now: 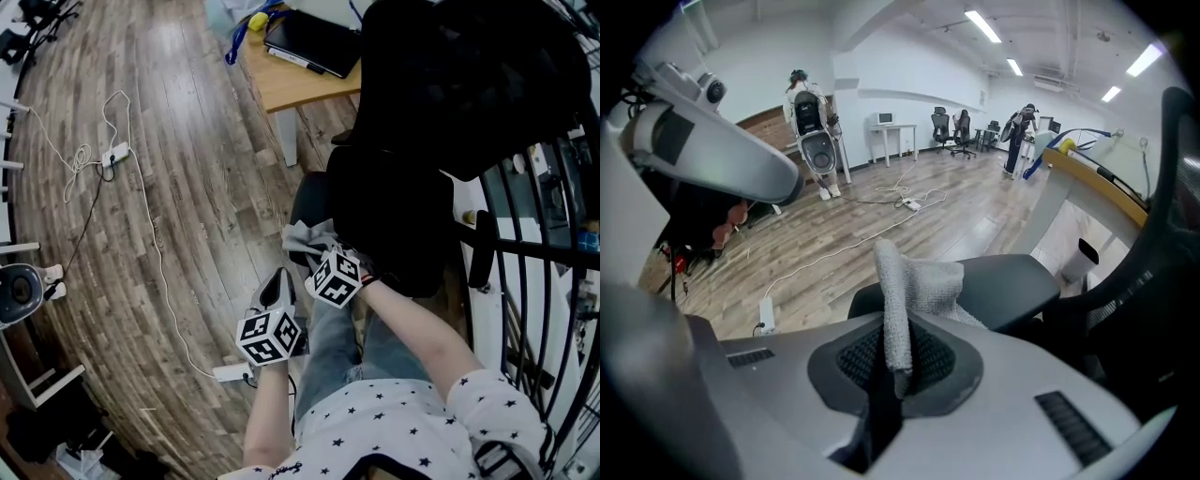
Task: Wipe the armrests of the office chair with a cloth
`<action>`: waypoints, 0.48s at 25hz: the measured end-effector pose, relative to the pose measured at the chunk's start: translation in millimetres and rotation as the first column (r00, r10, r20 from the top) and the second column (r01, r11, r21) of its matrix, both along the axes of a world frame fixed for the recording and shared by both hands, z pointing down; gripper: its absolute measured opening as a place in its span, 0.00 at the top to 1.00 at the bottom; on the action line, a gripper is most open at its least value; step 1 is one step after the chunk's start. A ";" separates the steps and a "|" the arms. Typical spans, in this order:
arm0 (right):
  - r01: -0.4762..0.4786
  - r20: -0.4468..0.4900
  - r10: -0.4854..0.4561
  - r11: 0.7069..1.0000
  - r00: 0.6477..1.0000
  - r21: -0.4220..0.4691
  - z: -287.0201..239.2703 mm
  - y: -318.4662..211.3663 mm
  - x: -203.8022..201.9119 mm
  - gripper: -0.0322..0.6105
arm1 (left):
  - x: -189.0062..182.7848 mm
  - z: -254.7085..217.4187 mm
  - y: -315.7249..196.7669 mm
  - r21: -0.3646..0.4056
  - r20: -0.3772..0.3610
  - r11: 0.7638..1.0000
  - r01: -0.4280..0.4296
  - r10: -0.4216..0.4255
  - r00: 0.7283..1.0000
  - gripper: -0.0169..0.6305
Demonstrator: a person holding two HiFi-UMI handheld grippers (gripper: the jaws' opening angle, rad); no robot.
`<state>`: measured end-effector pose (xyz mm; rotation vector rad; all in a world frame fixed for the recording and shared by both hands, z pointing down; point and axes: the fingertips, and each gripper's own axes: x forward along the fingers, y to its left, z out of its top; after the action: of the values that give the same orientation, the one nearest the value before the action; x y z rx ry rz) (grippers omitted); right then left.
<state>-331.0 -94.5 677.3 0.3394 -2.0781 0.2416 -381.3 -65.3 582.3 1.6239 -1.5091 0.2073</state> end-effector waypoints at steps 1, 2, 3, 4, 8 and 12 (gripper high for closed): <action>0.004 0.001 -0.004 1.000 1.000 -0.002 0.0 3.6 0.0 0.91 | -1.3 0.2 1.8 0.000 0.001 1.000 0.006 -0.006 1.000 0.96; 0.009 0.002 -0.009 1.000 1.000 -0.003 0.0 7.0 -0.1 0.91 | -2.5 0.4 3.5 -0.001 0.002 1.000 0.012 -0.012 1.000 0.96; 0.013 0.002 -0.013 1.000 1.000 -0.004 0.0 10.0 -0.1 0.91 | -3.4 0.6 5.1 -0.001 0.003 1.000 0.016 -0.016 1.000 0.96; 0.016 0.003 -0.016 1.000 1.000 -0.005 0.0 12.6 -0.1 0.91 | -4.3 0.8 6.5 -0.001 0.004 1.000 0.020 -0.020 1.000 0.96; 0.031 0.010 -0.031 0.999 0.999 -0.016 -0.9 23.2 -0.2 0.91 | -6.6 1.8 12.0 -0.003 0.008 0.999 0.040 -0.040 0.999 0.96; 0.048 0.009 -0.047 0.999 0.999 -0.019 -0.7 33.3 0.8 0.91 | -7.9 2.3 19.8 -0.003 0.007 0.998 0.067 -0.067 0.998 0.96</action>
<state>-330.3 -61.2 676.6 0.2777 -2.0882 0.2342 -389.2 -45.5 584.6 1.5693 -1.5648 0.1776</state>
